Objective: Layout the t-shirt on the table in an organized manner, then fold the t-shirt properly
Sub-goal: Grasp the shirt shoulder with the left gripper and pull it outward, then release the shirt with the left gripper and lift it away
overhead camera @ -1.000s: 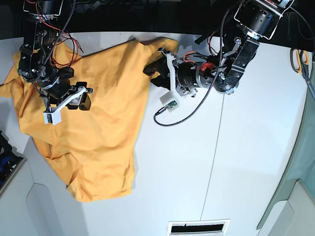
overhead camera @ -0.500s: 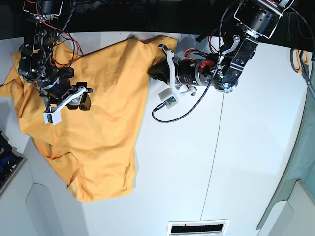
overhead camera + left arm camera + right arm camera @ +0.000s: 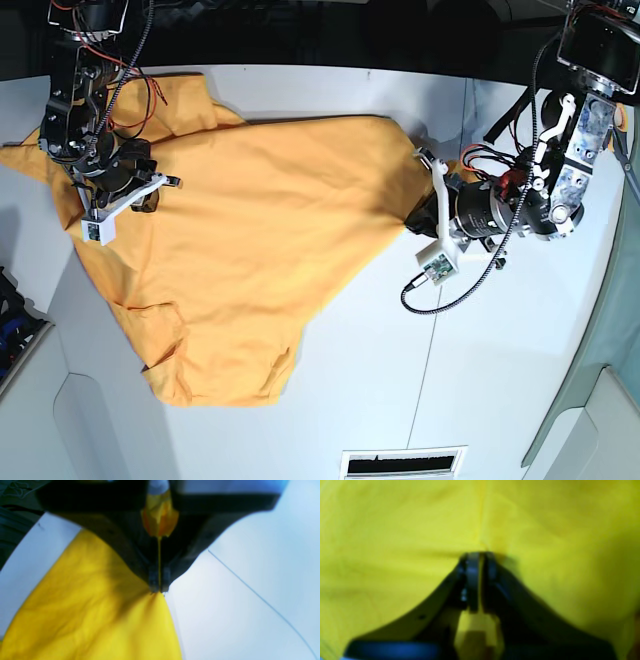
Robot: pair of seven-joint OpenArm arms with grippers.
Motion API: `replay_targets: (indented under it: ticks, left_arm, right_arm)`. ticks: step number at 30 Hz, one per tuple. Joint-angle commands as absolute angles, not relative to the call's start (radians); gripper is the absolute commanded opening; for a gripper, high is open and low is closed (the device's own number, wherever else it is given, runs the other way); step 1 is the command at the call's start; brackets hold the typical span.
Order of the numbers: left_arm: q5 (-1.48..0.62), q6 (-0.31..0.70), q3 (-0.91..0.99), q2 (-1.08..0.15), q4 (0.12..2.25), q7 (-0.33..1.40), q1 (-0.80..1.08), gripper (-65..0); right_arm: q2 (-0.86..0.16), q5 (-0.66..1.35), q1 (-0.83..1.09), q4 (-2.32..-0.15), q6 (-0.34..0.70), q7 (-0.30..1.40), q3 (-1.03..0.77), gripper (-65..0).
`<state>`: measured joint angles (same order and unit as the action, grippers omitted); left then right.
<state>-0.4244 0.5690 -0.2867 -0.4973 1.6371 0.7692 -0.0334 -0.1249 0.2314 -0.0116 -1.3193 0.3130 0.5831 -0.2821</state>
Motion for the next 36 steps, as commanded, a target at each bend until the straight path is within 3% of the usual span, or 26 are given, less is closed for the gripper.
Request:
replay_targets:
  ticks: [1, 7, 13, 24, 28, 33, 36]
  left_arm:
    - [-0.43, 0.567, -0.279, -0.516, 1.655, 0.761, -0.05, -65.0]
    - [-0.429, 0.559, -0.279, -0.544, 1.655, 0.765, -0.049, -65.0]
    - [-0.405, 0.482, -0.274, -0.576, 1.655, 0.768, -0.05, -65.0]
    - [-0.382, 0.519, -0.274, -0.583, 1.654, 0.844, -0.049, -65.0]
    - [-0.435, 0.57, -0.274, -0.584, 1.654, 0.884, -0.04, -57.1]
    - [-0.436, 0.551, -0.274, -0.585, 1.654, 0.88, -0.028, -57.8]
    - [-0.397, 0.491, -0.272, -0.591, 1.654, 0.862, -0.028, -65.0]
  right_arm:
    - [-0.133, 0.223, -0.019, -1.312, 0.31, 0.599, -0.284, -65.0]
    - [-0.137, 0.175, -0.015, -1.27, 0.31, 0.599, -0.284, -65.0]
    - [-0.177, 0.172, 0.017, -1.27, 0.309, 0.598, -0.286, -65.0]
    - [-0.221, 0.175, 0.031, -1.27, 0.31, 0.599, -0.353, -65.0]
    - [-0.221, 0.176, 0.031, -1.27, 0.31, 0.598, -0.364, -65.0]
    - [-0.221, 0.176, 0.031, -1.27, 0.309, 0.598, -0.365, -65.0]
    - [-0.221, 0.175, 0.031, -1.27, 0.298, 0.599, -0.365, -65.0]
